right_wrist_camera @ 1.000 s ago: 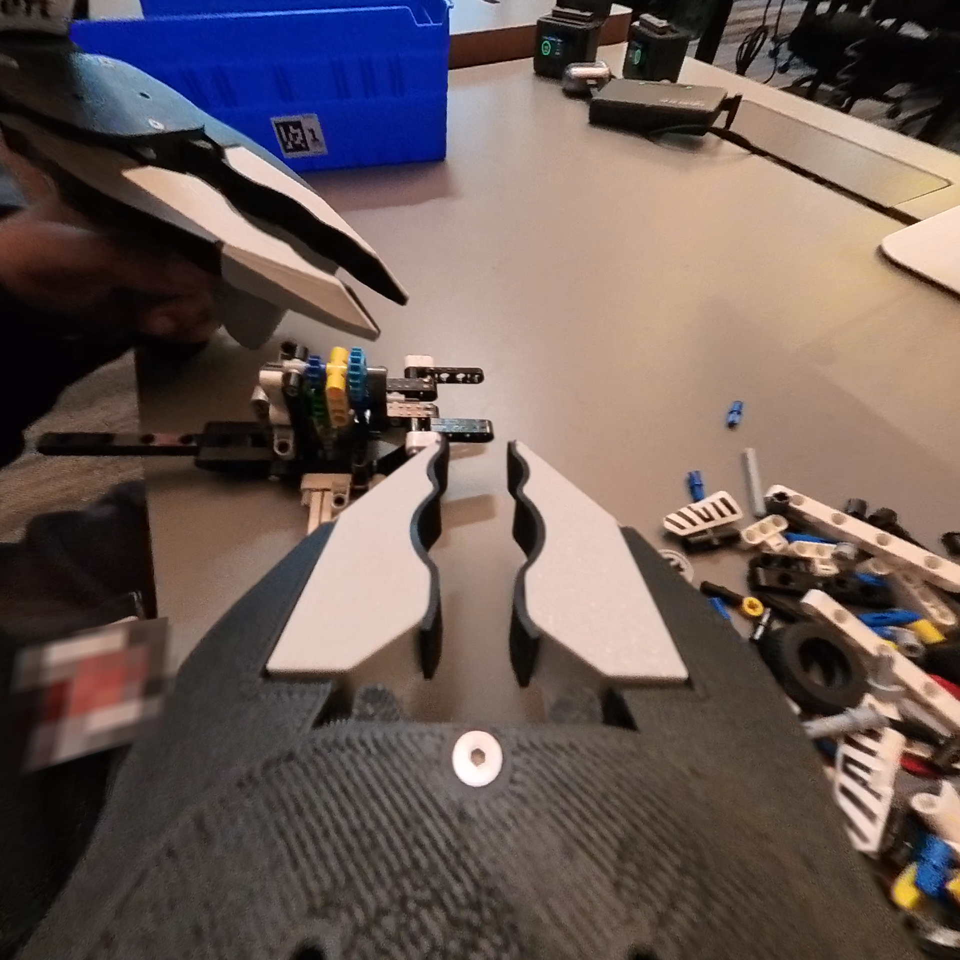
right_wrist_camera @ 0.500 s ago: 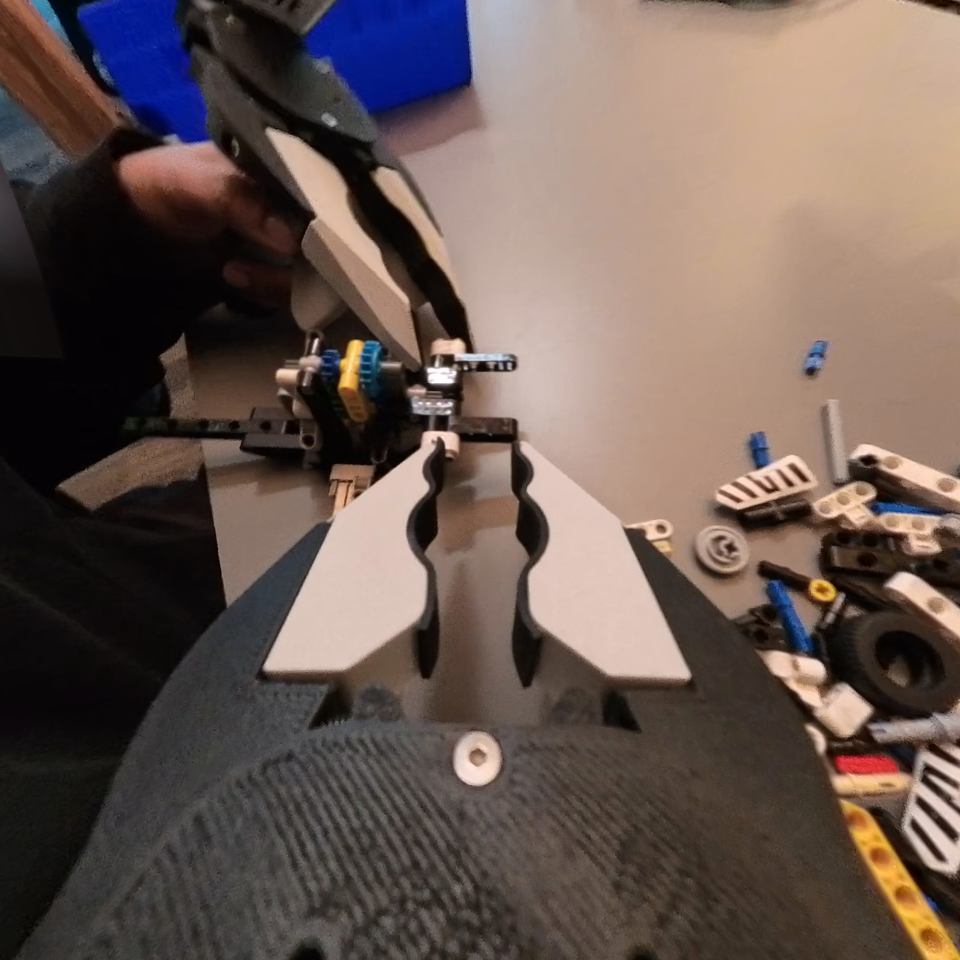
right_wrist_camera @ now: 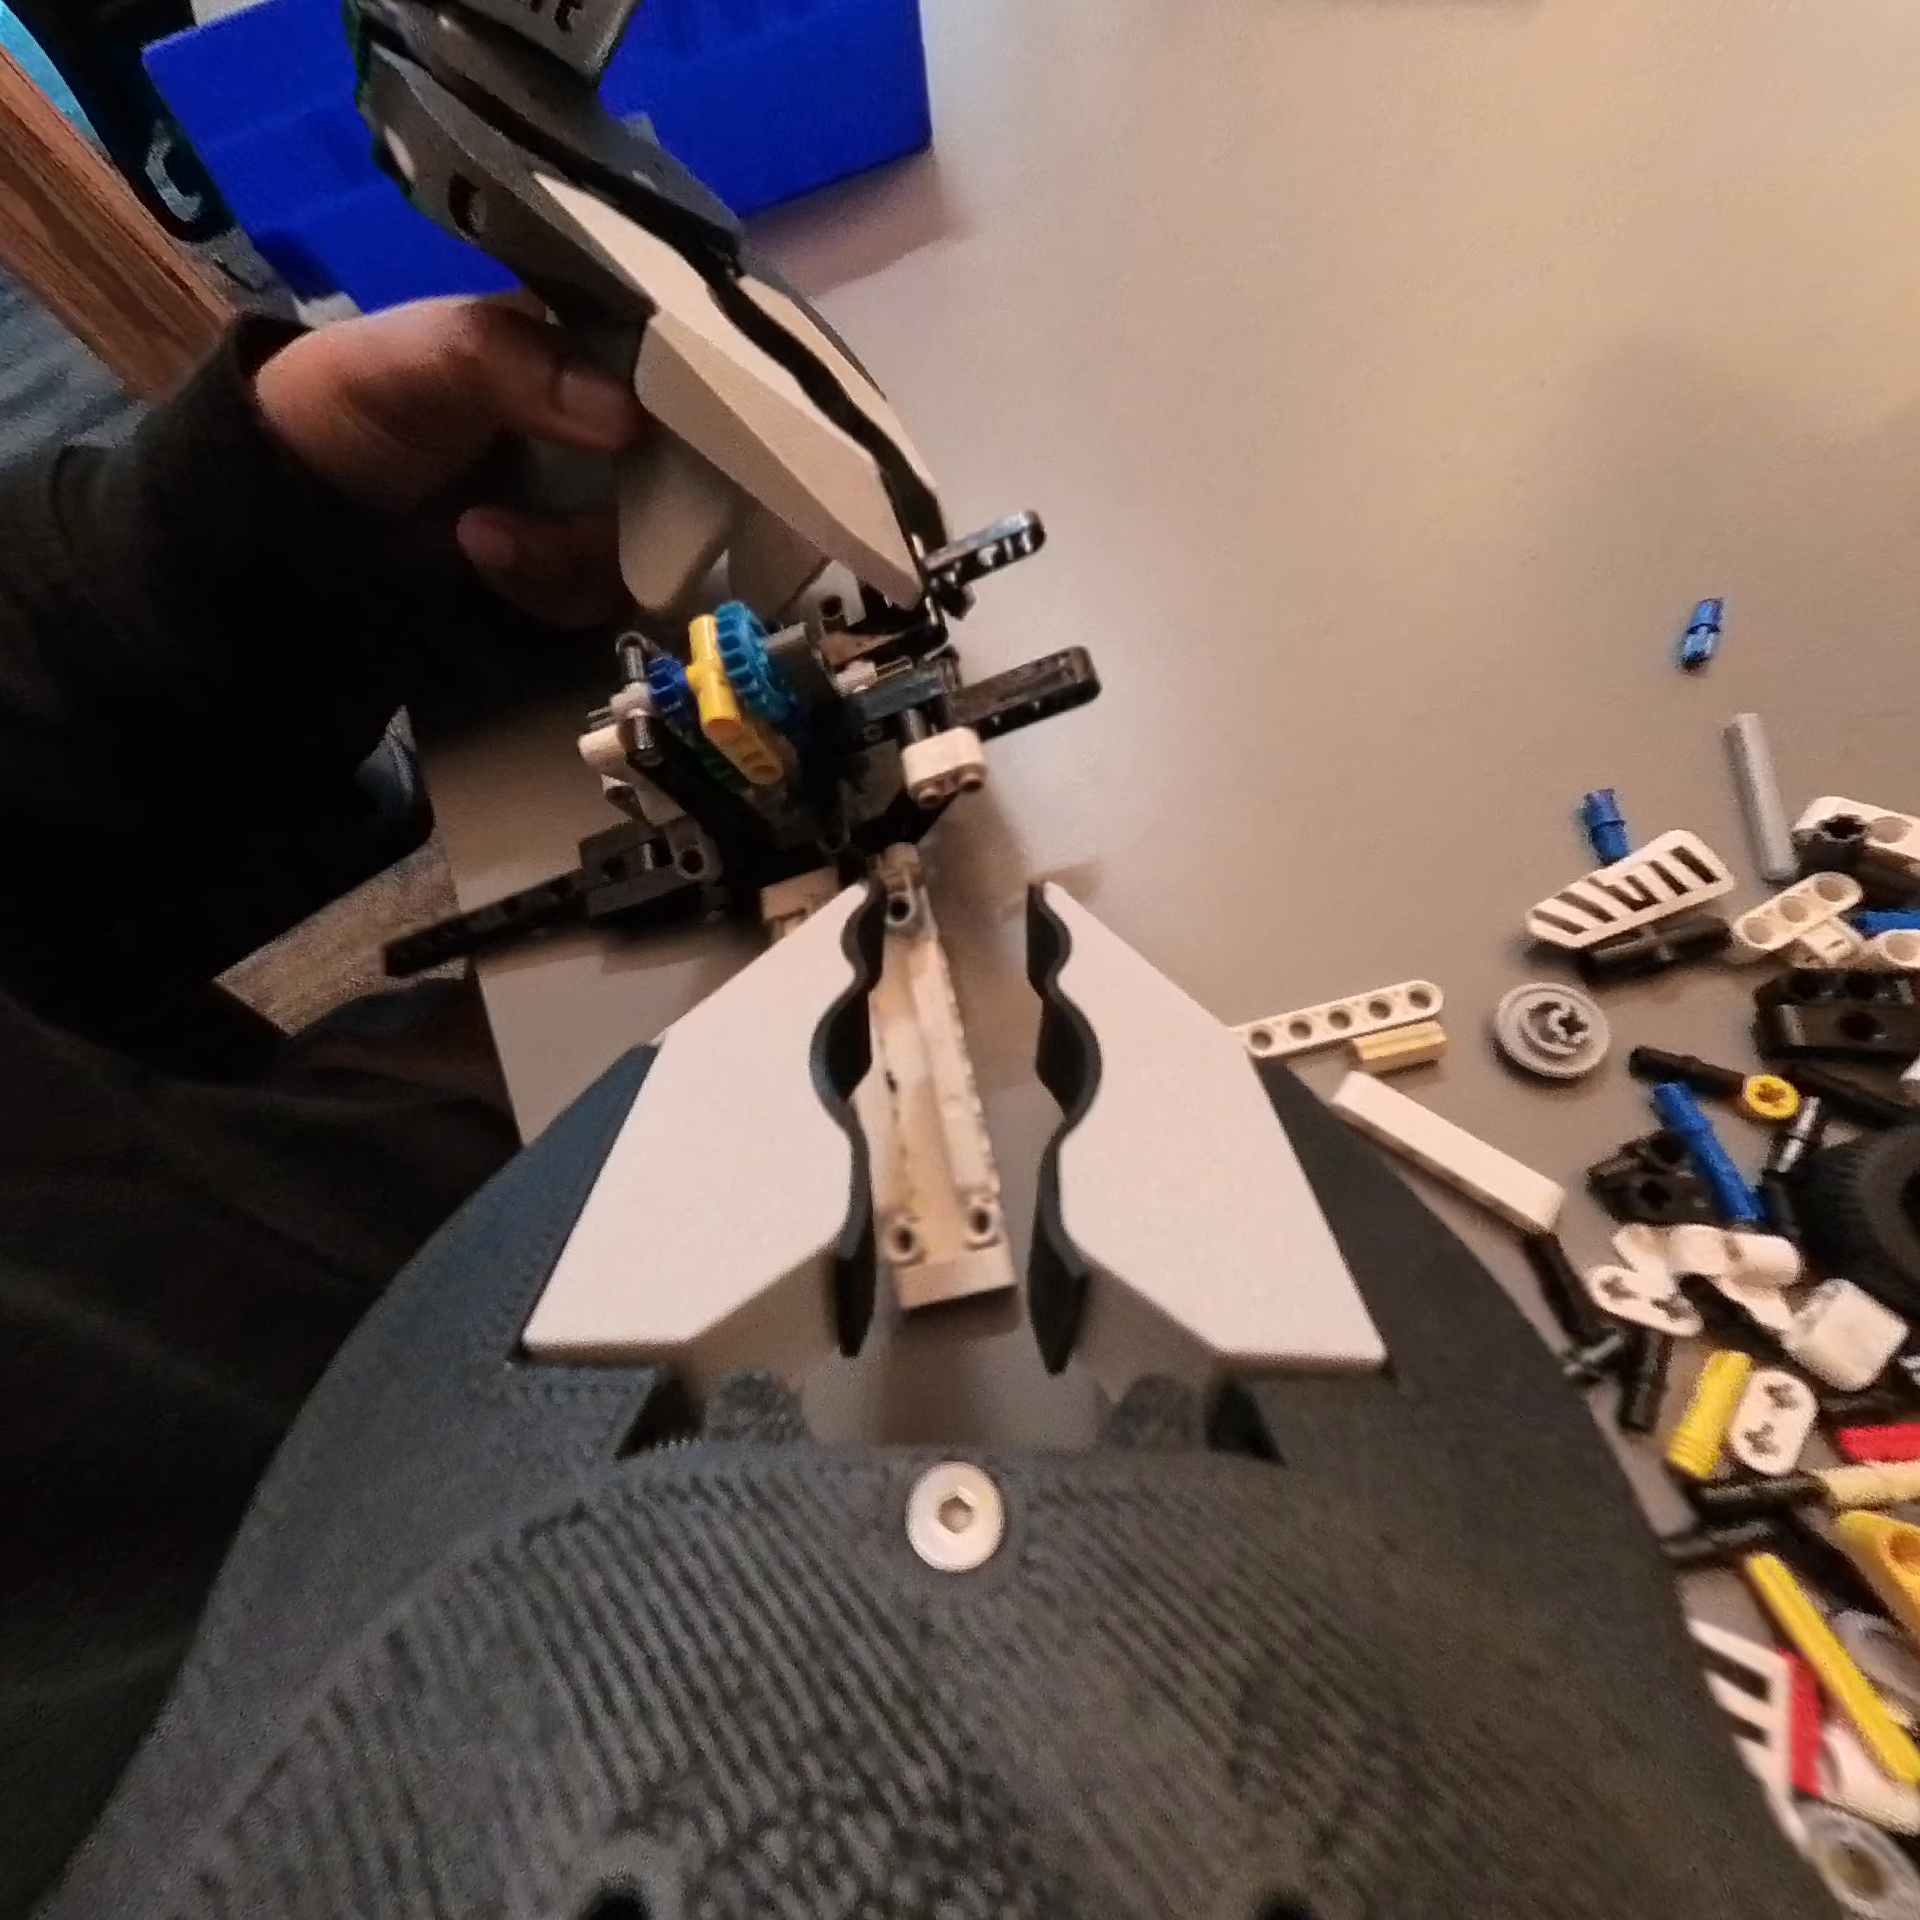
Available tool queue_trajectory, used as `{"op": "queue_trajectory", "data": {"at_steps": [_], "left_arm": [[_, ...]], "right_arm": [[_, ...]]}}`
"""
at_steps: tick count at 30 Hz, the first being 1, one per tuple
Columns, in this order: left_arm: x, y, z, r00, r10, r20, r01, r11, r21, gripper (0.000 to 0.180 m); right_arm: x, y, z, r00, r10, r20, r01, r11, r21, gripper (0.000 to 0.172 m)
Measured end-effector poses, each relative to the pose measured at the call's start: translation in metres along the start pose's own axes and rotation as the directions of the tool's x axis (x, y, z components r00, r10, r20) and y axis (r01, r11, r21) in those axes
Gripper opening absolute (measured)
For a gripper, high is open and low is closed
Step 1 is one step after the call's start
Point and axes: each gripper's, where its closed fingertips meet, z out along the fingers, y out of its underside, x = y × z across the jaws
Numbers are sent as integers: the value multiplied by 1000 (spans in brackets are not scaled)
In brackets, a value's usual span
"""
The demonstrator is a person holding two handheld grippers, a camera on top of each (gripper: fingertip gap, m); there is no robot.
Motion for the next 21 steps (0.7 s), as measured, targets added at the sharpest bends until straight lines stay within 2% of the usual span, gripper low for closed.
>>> {"op": "queue_trajectory", "data": {"at_steps": [4,8,14,16,18,21], "left_arm": [[8,-7,-9,1000,27,15,-28,997,73,10],[26,-13,-13,998,67,-22,-64,990,125,8],[43,-16,-10,987,158,-42,-151,979,140,8],[48,-14,-8,981,181,-65,-171,976,132,8],[46,-14,-7,982,180,-59,-171,977,130,9],[26,-20,-7,990,132,51,-138,980,146,14]], "right_arm": [[-10,-10,0,998,40,43,-42,997,57,25],[-9,-27,-4,989,110,100,-122,984,127,27],[-25,-41,-7,908,233,347,-298,943,148,31],[-29,-43,-8,872,266,411,-351,925,146,18],[-25,-43,-8,865,288,412,-375,915,150,10],[-17,-42,-5,861,335,383,-414,899,144,10]]}}
